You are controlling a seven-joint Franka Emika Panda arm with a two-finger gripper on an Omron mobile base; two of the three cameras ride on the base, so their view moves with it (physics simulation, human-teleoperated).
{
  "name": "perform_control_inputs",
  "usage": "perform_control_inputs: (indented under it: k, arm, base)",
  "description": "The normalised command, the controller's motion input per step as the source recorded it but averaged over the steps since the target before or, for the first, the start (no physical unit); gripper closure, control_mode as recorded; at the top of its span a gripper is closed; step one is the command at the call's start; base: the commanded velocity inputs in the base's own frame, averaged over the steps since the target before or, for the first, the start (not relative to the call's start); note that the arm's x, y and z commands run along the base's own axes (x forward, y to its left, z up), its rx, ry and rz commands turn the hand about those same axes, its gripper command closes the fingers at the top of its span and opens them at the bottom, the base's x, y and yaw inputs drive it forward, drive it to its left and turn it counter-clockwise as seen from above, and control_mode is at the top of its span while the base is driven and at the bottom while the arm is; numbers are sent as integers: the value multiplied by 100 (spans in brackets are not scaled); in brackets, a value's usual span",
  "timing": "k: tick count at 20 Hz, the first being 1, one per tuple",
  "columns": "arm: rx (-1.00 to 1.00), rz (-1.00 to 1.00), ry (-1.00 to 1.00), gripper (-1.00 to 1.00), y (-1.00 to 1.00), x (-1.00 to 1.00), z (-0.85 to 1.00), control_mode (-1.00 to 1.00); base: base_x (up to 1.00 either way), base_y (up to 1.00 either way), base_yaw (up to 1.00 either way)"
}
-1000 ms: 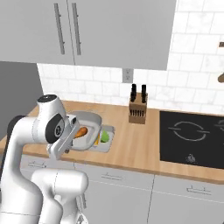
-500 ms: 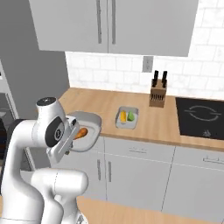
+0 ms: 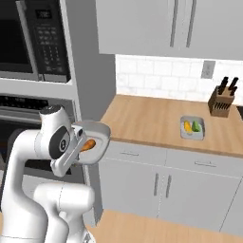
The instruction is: Take the meat container that has the chicken drumstick and place it on the second highest rack of the freezer. Then take the vegetable container that has the lemon wedge and corn and place it on the highest rack of the freezer.
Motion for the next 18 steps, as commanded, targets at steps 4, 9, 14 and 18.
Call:
perform_control_inputs:
  k: [4, 9, 14, 18]
  arm:
    - [0, 0, 0, 100, 0, 0, 0, 100]
    - [0, 0, 0, 100, 0, 0, 0, 100]
    - [0, 0, 0, 100, 0, 0, 0, 100]
    - [0, 0, 0, 100, 0, 0, 0, 100]
  base:
    - [-19, 100, 13]
    - [-28, 100, 15]
    - [-24, 100, 22]
    - [-26, 100, 28]
